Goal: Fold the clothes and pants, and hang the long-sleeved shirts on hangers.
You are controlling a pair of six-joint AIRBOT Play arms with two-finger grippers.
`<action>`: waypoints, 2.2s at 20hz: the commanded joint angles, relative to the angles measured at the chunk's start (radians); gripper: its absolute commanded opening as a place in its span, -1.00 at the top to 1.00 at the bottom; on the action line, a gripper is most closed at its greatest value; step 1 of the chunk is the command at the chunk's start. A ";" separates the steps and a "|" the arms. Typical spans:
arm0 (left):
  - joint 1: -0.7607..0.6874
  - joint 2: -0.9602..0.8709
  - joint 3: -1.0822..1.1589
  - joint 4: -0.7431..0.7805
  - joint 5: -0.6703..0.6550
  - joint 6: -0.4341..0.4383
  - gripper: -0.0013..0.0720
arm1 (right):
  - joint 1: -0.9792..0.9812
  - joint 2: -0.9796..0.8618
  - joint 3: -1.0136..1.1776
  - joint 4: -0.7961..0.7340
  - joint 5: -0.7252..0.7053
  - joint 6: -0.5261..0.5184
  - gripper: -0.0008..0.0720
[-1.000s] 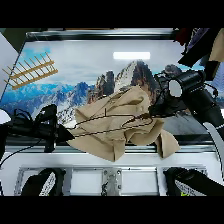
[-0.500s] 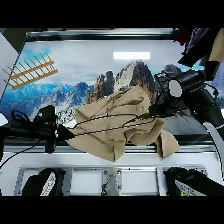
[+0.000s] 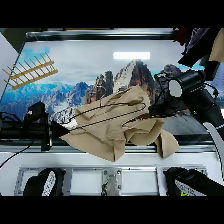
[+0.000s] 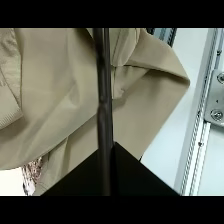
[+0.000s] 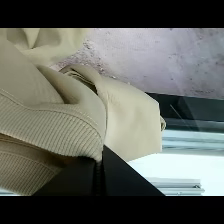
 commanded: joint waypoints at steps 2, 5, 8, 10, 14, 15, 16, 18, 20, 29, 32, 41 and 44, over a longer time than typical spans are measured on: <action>-0.021 -0.019 0.000 0.001 -0.026 -0.001 0.93 | 0.000 0.000 0.000 0.000 0.000 0.000 0.92; -0.089 -0.081 0.000 0.000 -0.072 -0.001 0.93 | 0.000 0.000 0.000 0.000 0.000 0.000 0.92; -0.128 -0.133 0.000 0.000 -0.065 -0.002 0.93 | 0.000 0.000 0.000 0.000 0.000 0.000 0.92; -0.134 -0.158 0.000 0.000 -0.027 -0.005 0.93 | 0.000 0.000 0.000 0.000 0.000 0.000 0.92; -0.134 -0.206 0.000 0.000 0.021 -0.012 0.93 | 0.000 0.000 0.000 0.000 0.001 0.000 0.92; -0.134 -0.218 0.000 0.000 0.032 -0.012 0.93 | 0.000 0.001 0.001 0.000 0.001 -0.001 0.92; -0.134 -0.230 0.000 -0.002 0.045 -0.012 0.93 | 0.000 0.003 0.001 0.000 0.005 -0.001 0.92; -0.134 -0.254 0.000 -0.010 0.061 -0.011 0.93 | 0.000 0.005 0.011 0.000 0.036 -0.001 0.92; -0.154 -0.275 0.000 -0.009 0.066 0.007 0.93 | 0.000 0.005 0.039 0.000 0.045 -0.004 0.92; -0.333 -0.359 0.000 -0.140 0.205 0.034 0.93 | 0.008 0.005 0.113 0.000 0.042 -0.005 0.92; -0.366 -0.381 0.000 -0.139 0.220 0.034 0.93 | 0.037 0.005 0.115 0.000 0.035 -0.008 0.92; -0.432 -0.412 0.000 -0.141 0.256 0.034 0.93 | 0.149 0.005 0.177 0.001 -0.022 -0.007 0.92; -0.432 -0.412 0.000 -0.141 0.255 0.034 0.93 | 0.209 0.005 0.177 0.001 -0.078 -0.003 0.92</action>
